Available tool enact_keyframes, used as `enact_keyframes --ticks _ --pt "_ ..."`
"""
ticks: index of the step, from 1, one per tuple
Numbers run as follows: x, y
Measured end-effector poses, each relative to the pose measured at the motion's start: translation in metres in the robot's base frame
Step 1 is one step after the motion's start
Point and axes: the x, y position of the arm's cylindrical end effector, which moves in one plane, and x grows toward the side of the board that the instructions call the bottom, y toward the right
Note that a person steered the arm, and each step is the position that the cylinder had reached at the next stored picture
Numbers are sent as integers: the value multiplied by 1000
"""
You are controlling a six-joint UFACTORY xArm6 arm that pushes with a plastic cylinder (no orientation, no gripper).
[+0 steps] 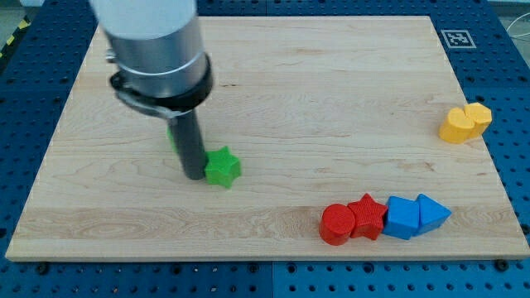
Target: Push the green star slightly up
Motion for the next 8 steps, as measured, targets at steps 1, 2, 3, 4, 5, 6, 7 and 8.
enact_keyframes --ticks 1,2,3,4,5,6,7,8 --pt "4 15" --pt "35 15" --pt "53 34" --pt "48 62" --pt "30 67" --pt "18 62" --pt "12 56" --pt "3 53"
